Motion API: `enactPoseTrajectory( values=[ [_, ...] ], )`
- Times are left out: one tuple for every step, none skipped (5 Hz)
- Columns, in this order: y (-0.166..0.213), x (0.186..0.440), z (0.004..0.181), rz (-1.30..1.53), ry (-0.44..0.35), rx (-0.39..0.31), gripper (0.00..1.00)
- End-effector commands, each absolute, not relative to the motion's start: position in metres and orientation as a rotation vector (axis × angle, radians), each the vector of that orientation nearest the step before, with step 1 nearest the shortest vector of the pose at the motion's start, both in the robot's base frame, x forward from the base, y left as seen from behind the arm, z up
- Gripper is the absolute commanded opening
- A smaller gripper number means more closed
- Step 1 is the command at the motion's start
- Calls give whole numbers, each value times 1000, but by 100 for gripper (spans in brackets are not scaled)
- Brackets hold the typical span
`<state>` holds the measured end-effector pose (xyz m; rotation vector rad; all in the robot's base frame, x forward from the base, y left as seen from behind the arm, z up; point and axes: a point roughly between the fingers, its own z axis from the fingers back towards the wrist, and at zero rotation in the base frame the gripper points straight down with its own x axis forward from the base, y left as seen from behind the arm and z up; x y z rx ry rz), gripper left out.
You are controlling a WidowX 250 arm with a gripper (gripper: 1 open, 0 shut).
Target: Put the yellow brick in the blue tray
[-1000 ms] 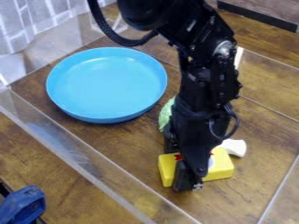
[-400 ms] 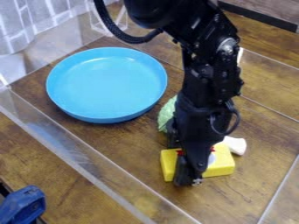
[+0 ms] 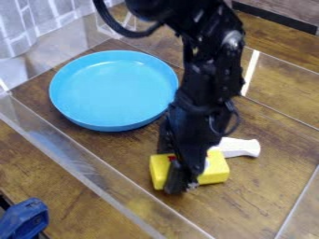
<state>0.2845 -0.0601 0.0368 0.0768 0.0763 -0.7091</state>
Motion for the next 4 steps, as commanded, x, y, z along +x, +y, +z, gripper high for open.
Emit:
enactPoseTrajectory(
  values=[
    [-50,302,81,-698,-12,114,0],
    [-37,315,115,-733,-12,159,0],
    [-32,325,125,-754,-70,195,0],
    [-33,326,116,-789,-126,205,100]
  ],
)
